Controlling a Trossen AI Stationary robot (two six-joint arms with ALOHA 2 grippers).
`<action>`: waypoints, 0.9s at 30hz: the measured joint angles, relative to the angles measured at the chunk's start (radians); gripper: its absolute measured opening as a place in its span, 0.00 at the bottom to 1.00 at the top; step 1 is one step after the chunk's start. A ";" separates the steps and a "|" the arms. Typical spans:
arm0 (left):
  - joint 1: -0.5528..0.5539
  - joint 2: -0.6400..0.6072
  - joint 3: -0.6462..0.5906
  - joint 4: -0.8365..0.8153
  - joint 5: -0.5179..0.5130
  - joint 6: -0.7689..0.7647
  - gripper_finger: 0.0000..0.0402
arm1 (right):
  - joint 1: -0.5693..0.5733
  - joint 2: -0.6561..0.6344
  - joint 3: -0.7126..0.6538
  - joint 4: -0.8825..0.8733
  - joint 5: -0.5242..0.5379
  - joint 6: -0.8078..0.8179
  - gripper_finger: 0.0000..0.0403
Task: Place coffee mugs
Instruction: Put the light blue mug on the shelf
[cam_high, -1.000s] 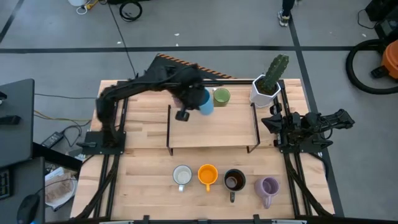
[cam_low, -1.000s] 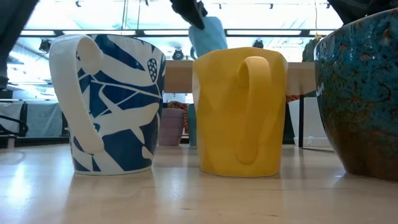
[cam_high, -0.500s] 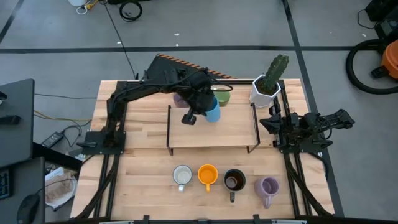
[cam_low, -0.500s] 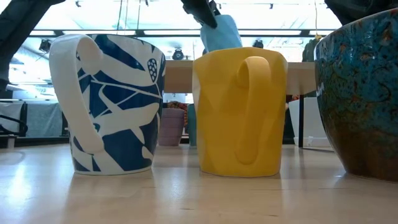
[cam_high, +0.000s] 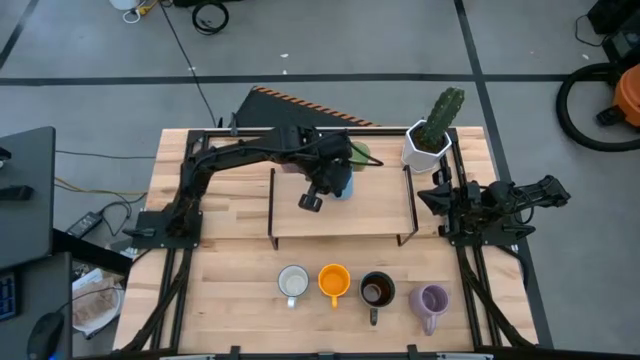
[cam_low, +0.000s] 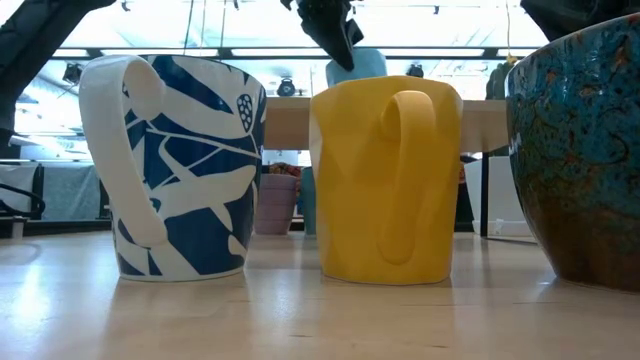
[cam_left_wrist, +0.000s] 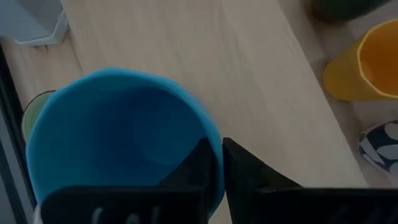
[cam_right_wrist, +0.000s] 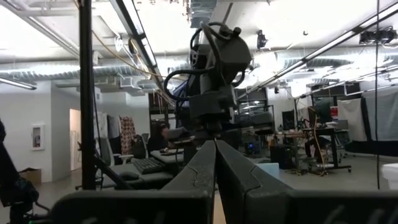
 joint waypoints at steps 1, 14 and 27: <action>0.000 0.000 0.000 0.001 0.000 0.004 0.09 | 0.000 0.000 0.000 -0.002 0.001 0.000 0.04; -0.023 0.001 0.000 0.083 -0.012 0.027 0.34 | 0.000 0.000 0.000 -0.005 0.001 0.003 0.04; 0.002 -0.102 -0.001 0.068 -0.019 -0.053 0.45 | 0.000 0.000 0.000 -0.016 0.001 0.025 0.04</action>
